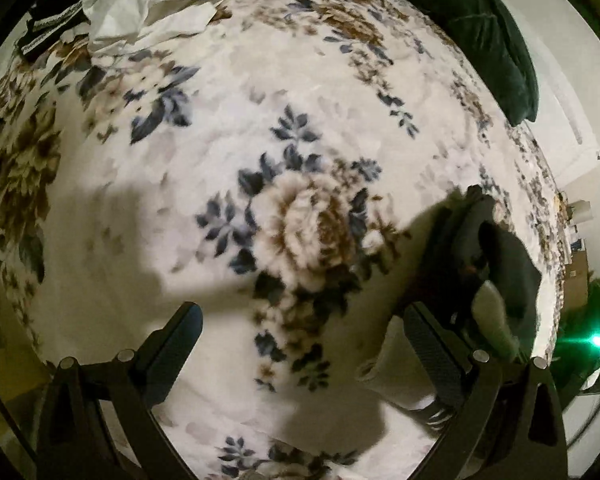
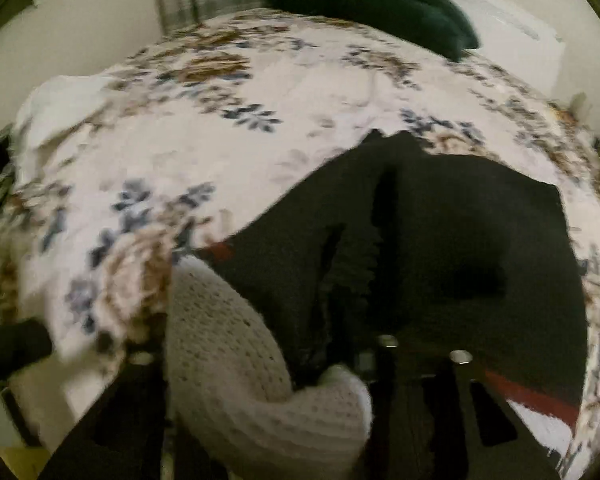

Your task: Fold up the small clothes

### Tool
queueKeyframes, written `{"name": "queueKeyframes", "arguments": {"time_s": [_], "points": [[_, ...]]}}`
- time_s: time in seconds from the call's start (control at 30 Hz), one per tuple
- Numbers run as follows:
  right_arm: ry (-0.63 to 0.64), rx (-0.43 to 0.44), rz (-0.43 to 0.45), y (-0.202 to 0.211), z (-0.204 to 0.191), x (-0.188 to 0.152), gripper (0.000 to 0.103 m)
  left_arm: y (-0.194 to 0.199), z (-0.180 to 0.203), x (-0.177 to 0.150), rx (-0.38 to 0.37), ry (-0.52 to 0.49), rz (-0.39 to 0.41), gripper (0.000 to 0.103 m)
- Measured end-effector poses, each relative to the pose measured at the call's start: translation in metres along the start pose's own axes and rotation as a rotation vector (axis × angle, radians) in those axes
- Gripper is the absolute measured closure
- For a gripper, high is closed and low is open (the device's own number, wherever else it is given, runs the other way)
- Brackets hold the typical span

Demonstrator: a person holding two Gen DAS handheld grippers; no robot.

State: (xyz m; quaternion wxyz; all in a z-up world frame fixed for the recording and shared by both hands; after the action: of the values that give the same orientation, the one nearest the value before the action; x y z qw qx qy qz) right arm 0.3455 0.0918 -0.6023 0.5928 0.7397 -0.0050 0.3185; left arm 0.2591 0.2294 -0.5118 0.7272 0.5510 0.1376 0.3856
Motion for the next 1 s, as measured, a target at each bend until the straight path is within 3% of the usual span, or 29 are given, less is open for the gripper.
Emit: {"name": "queueKeyframes", "arguments": {"time_s": [0.03,0.13,0.27,0.33,0.47,0.53,0.6,0.77,0.8,0.9,1.0], "points": [[-0.019,0.058,-0.022,0.006,0.004,-0.001,0.036,0.001,0.003,0.001,-0.009,0.001,0.000,0.000],[-0.183,0.267,-0.076,0.034,0.027,-0.001,0.021,0.007,0.022,0.004,-0.068,0.008,-0.011,0.000],[-0.390,0.373,-0.073,0.076,0.065,-0.002,0.016,0.010,0.068,0.000,-0.180,-0.023,-0.050,0.000],[-0.439,0.313,-0.064,0.093,0.089,-0.007,0.015,0.007,0.090,-0.005,-0.206,-0.058,-0.064,0.000],[-0.384,0.044,-0.092,0.102,0.134,-0.026,0.015,-0.020,0.119,-0.019,-0.227,-0.080,-0.116,0.000],[-0.375,-0.029,-0.133,0.095,0.152,-0.037,0.015,-0.043,0.123,-0.027,-0.214,-0.051,-0.159,0.000],[-0.380,-0.046,-0.165,0.086,0.162,-0.045,0.015,-0.062,0.120,-0.034,-0.198,-0.012,-0.191,0.002],[-0.357,-0.082,-0.219,0.066,0.168,-0.055,0.015,-0.080,0.104,-0.038,-0.206,0.051,-0.179,0.045],[-0.351,-0.088,-0.225,0.065,0.168,-0.056,0.015,-0.079,0.102,-0.036,-0.213,0.050,-0.166,0.062],[-0.342,-0.099,-0.234,0.060,0.164,-0.055,0.015,-0.070,0.102,-0.034,-0.207,0.025,-0.129,0.077],[-0.346,-0.098,-0.240,0.059,0.165,-0.054,0.015,-0.059,0.096,-0.036,-0.201,0.015,-0.112,0.081]]}}
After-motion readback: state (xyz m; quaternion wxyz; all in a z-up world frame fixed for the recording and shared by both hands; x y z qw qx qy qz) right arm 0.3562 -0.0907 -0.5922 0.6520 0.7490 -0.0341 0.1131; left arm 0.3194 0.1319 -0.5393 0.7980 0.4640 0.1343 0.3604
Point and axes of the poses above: each gripper's, at about its wrist camera, not at the fingertips, and y roughly against the way its jaws point, z to its right, x to its top, the point moved 6 cm from there along -y, roughly the way its jaws point
